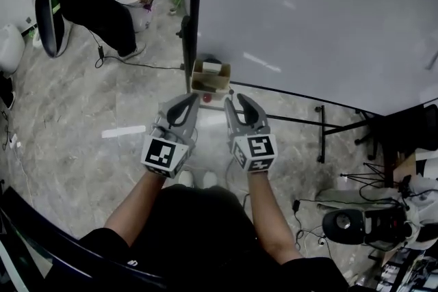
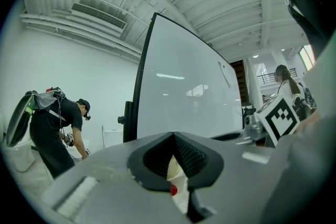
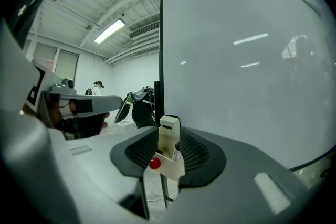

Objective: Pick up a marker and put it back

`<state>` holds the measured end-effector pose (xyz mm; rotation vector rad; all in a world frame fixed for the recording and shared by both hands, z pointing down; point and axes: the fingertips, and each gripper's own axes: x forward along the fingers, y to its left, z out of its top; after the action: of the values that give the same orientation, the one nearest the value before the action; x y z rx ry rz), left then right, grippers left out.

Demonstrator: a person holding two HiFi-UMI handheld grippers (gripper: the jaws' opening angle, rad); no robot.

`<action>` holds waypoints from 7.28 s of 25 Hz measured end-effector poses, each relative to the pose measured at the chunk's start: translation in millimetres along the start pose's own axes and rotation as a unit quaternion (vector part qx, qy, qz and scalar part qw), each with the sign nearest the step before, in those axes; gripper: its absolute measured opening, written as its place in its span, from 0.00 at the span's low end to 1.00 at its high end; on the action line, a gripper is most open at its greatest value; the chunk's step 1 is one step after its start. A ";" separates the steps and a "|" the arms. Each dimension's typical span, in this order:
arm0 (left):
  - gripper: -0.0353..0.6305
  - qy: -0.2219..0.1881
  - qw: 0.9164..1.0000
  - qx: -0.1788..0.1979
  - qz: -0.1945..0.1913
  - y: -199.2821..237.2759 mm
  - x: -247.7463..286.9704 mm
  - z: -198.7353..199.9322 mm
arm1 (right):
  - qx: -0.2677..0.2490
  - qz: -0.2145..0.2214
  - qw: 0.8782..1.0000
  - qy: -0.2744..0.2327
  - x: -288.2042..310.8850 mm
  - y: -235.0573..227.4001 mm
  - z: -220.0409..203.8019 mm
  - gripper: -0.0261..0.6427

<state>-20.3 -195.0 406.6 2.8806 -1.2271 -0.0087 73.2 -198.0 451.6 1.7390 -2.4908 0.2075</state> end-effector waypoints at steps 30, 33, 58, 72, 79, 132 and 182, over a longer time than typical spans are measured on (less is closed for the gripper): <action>0.06 0.020 0.999 -0.006 0.037 20.6 19.3 -17.2 | -0.007 0.028 0.998 0.051 52.7 -17.7 -43.6 0.16; 0.06 0.018 0.999 -0.005 0.036 19.0 20.2 -16.3 | -0.016 0.031 0.998 0.044 51.0 -15.6 -36.8 0.16; 0.06 -0.001 1.000 -0.003 0.017 -2.3 8.4 -0.4 | -0.059 0.039 0.997 -0.037 9.7 8.6 37.9 0.16; 0.06 -0.013 1.000 0.001 0.000 -17.0 0.2 11.0 | -0.071 0.034 0.993 -0.082 -28.9 22.6 70.0 0.16; 0.06 -0.023 1.000 0.008 -0.005 -18.8 -4.9 22.8 | -0.075 0.023 0.991 -0.107 -48.4 24.1 89.0 0.16; 0.06 -0.026 1.000 0.001 0.000 -2.6 5.0 17.1 | -0.067 0.030 0.991 -0.113 -38.1 16.4 89.9 0.16; 0.06 0.000 0.997 0.001 0.072 43.1 -4.6 8.4 | -0.040 0.058 0.997 -0.023 47.2 -4.4 -4.4 0.16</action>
<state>-54.7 -221.6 398.7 2.7874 -1.4310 -0.0071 61.1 -242.4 463.6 1.5885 -2.5965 0.0757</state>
